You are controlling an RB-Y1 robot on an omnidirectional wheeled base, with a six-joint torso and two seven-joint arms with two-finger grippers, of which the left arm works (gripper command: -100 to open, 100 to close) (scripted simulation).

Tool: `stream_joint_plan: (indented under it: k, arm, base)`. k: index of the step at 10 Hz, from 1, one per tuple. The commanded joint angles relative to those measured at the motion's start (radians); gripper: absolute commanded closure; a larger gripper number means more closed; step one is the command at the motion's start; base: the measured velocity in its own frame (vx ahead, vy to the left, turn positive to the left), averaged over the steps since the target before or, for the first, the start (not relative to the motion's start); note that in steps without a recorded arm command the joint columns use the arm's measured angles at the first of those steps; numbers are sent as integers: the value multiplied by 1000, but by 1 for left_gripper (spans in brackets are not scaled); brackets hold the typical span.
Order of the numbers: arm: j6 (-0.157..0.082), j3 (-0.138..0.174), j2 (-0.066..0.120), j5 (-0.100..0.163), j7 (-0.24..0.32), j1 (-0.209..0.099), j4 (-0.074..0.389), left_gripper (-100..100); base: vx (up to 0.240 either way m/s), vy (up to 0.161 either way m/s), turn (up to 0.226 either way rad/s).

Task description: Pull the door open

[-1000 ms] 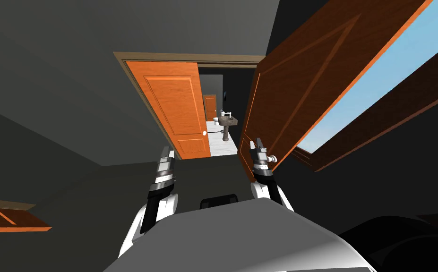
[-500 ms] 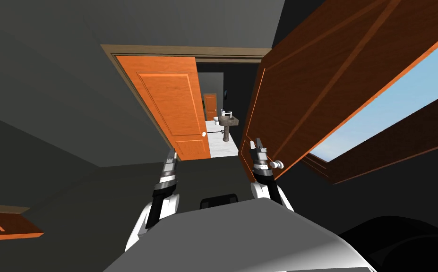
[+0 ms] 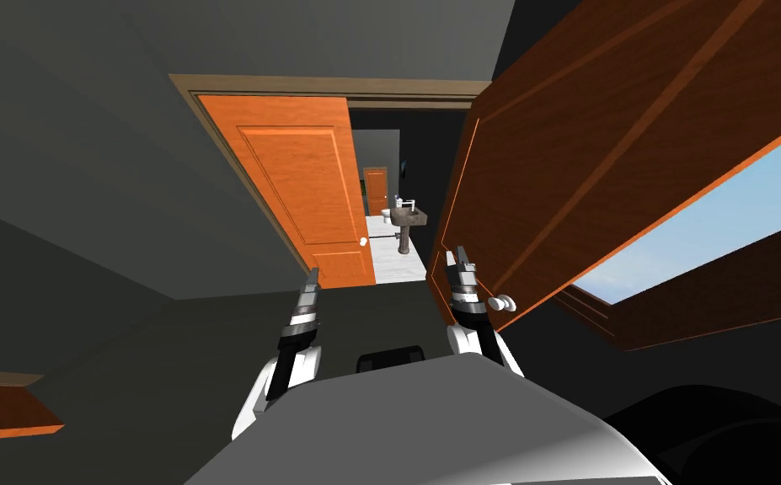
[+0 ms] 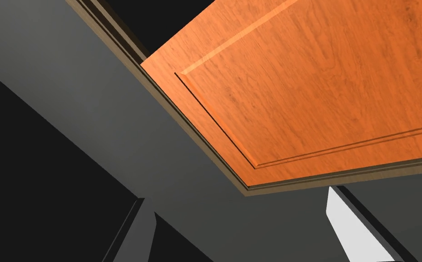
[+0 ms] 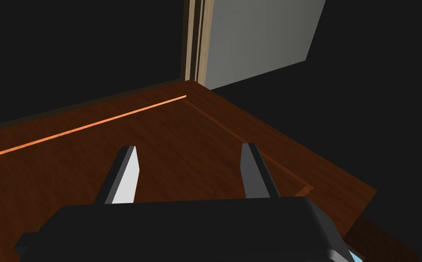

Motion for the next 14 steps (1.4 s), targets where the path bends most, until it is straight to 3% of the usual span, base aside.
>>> stream_joint_plan:
  k: [1, 14]
  arm:
    - [-16, 0, 5, -4, -27, -12, 38, -100]
    - [-113, 5, 61, -29, -235, -94, 318, -100]
  base:
    - [103, -13, 15]
    - [97, -24, 17]
